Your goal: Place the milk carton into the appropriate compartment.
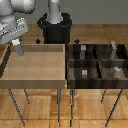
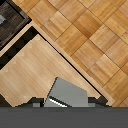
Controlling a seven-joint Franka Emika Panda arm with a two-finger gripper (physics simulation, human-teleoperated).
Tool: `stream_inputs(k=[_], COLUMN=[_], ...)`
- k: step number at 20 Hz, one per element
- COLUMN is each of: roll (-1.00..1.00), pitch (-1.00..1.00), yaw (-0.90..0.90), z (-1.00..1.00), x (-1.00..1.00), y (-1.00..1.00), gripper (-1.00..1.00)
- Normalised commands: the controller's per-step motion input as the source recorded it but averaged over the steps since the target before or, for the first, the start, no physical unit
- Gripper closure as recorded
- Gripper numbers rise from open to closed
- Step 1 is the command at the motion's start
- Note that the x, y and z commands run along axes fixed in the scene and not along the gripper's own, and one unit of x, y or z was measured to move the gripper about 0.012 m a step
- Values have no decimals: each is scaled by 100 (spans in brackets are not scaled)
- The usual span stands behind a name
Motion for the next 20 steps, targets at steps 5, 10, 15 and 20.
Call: stream_inputs(k=[5, 10, 15, 20], roll=[0, 0, 0, 0], pitch=[0, 0, 0, 0], yaw=[0, 0, 0, 0], z=[0, 0, 0, 0], x=[0, 0, 0, 0], y=[100, 100, 100, 100], gripper=[100, 100, 100, 100])
